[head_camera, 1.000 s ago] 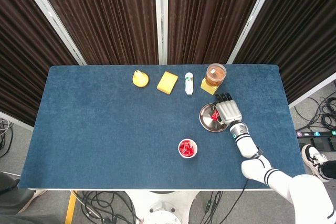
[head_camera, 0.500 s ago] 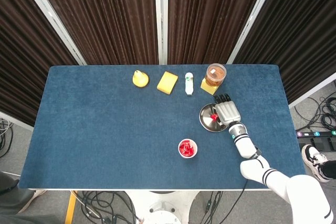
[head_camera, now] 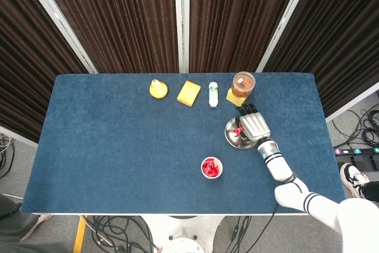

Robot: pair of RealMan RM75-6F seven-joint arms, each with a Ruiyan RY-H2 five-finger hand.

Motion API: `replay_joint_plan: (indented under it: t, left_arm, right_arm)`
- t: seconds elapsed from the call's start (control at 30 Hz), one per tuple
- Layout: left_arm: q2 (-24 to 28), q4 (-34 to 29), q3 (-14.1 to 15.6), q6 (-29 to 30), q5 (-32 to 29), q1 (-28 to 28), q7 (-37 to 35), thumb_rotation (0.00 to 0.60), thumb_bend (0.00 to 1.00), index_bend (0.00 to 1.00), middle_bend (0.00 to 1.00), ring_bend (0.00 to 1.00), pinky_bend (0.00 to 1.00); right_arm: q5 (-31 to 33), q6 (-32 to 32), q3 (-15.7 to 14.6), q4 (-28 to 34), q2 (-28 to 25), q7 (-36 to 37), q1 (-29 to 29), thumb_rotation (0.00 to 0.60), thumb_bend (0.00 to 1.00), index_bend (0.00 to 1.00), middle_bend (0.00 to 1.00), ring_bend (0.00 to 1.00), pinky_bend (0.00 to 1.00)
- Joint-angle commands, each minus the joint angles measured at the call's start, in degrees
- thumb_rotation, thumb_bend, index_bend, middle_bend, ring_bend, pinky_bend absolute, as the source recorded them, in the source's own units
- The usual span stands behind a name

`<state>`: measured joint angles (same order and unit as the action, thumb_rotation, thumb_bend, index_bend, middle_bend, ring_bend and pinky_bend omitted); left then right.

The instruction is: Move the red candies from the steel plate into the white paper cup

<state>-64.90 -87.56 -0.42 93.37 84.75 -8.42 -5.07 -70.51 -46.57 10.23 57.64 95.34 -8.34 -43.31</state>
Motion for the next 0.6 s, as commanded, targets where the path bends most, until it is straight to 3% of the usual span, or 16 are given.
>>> replay_joint_plan:
  t: [0.03, 0.13, 0.3, 0.6]
  left_arm:
    - [0.1, -0.2, 0.0, 0.1, 0.2, 0.1, 0.3, 0.6, 0.16, 0.07, 0.04, 0.08, 0.15]
    - [0.3, -0.7, 0.0, 0.1, 0.4, 0.2, 0.7, 0.6, 0.16, 0.07, 0.04, 0.08, 0.15]
    - [0.5, -1.4, 0.0, 0.4, 0.5, 0.1, 1.1, 0.6, 0.16, 0.07, 0.04, 0.08, 0.15]
    - [0.5, -1.4, 0.1, 0.5, 0.4, -0.2, 1.0, 0.6, 0.16, 0.07, 0.04, 0.08, 0.15]
  right_arm:
    - [-7.6, -6.9, -1.5, 16.3, -9.5, 3.8, 2.4, 0.6, 0.39, 0.6, 0.12, 0.0, 0.0]
    - [-11.6, -8.6, -2.8, 24.3, -13.4, 5.0, 2.8, 0.6, 0.39, 0.6, 0.12, 0.0, 0.0]
    - [-17.1, -9.4, -5.5, 31.4, -15.7, 4.7, 2.6, 0.6, 0.39, 0.6, 0.11, 0.0, 0.0]
    - [-18.4, -8.2, -8.3, 33.0, -15.6, 1.3, 2.9, 0.6, 0.39, 0.6, 0.1, 0.0, 0.0]
